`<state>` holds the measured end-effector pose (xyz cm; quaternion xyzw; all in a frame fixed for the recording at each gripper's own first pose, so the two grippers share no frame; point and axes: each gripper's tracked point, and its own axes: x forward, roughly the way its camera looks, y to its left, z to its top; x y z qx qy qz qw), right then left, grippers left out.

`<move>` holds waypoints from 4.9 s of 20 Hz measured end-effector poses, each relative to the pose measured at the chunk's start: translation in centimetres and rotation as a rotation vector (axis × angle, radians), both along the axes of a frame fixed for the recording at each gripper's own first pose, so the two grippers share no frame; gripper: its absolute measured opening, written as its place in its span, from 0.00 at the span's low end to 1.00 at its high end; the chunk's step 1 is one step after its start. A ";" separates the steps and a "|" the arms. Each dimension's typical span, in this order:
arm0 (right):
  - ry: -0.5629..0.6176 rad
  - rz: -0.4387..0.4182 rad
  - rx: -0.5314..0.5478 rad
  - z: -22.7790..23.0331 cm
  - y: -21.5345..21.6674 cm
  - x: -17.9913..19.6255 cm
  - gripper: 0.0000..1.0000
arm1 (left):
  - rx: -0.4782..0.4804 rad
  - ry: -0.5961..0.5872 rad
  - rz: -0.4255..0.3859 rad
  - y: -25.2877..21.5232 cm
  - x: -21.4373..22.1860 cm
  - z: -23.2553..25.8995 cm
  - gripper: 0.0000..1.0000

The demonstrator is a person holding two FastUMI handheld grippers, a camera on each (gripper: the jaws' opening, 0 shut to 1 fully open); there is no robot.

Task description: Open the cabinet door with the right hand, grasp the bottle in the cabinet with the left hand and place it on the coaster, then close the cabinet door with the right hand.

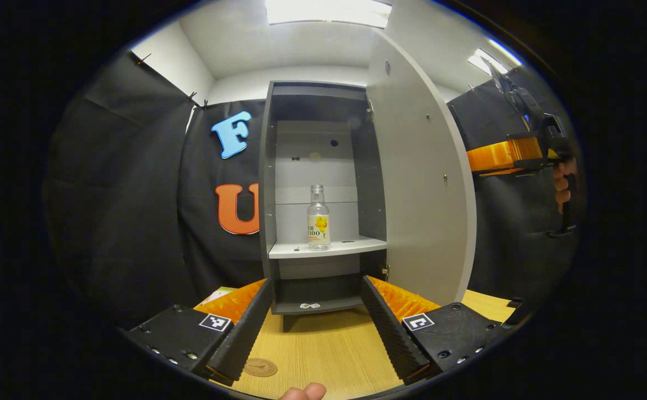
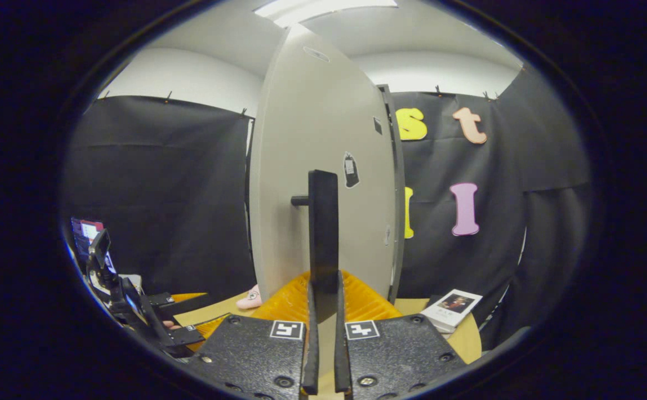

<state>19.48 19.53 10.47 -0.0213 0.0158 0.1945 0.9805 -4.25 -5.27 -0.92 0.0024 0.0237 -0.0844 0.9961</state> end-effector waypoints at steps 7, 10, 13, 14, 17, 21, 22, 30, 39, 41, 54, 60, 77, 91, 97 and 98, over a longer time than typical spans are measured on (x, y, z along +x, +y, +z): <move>-0.026 -0.167 -0.043 0.2 -2.4 0.6 0.08 | -0.007 0.007 -0.003 -0.5 -0.3 -0.2 0.96; -0.025 -0.220 -0.043 0.3 -3.0 0.5 0.06 | -0.008 0.006 -0.009 -1.1 -0.8 -0.1 0.96; -0.033 -0.268 -0.046 1.2 -3.7 0.4 0.05 | -0.001 0.009 -0.006 -1.3 -0.8 -0.2 0.96; -0.033 -0.285 -0.044 1.5 -3.9 0.4 0.05 | 0.001 0.010 -0.004 -1.3 -0.9 -0.3 0.96; -0.034 -0.293 -0.026 1.2 -3.7 0.5 0.05 | -0.003 0.017 0.008 -1.0 -1.2 -0.6 0.96; -0.033 -0.301 -0.037 1.1 -4.2 0.7 0.05 | -0.009 0.032 0.013 -1.1 -1.3 -0.9 0.96; -0.037 -0.310 -0.049 1.1 -4.5 0.4 0.05 | -0.006 0.026 0.020 -0.8 -1.2 -0.8 0.96; -0.008 -0.335 -0.025 -0.1 -4.7 0.0 0.05 | -0.021 0.031 0.021 -1.9 -0.6 -1.0 0.96; 0.041 -0.384 0.050 -1.5 -5.5 0.0 1.00 | -0.065 0.024 0.008 -3.5 3.3 0.7 0.96; 0.054 -0.367 0.058 -1.7 -5.2 0.1 1.00 | -0.072 -0.004 0.024 -3.1 5.6 2.2 0.96; 0.037 -0.372 0.016 -1.5 -5.4 0.9 1.00 | -0.032 -0.143 -0.003 -6.6 23.1 10.5 0.96; 0.046 -0.411 0.020 -1.4 -6.0 0.8 1.00 | 0.007 -0.118 0.046 -5.3 31.0 9.8 0.96; 0.058 -0.491 0.024 -1.7 -7.3 0.8 1.00 | 0.017 -0.103 0.069 -3.9 37.3 8.3 0.85; 0.046 -0.488 0.035 -1.4 -7.1 1.0 1.00 | 0.008 -0.122 0.084 -1.6 34.3 9.5 0.45; 0.022 -0.456 0.033 -0.9 -6.6 1.1 1.00 | 0.022 -0.139 0.121 2.0 27.7 8.1 0.45; 0.015 -0.453 0.034 -0.7 -6.5 1.1 1.00 | 0.031 -0.129 0.129 2.6 26.8 7.1 0.45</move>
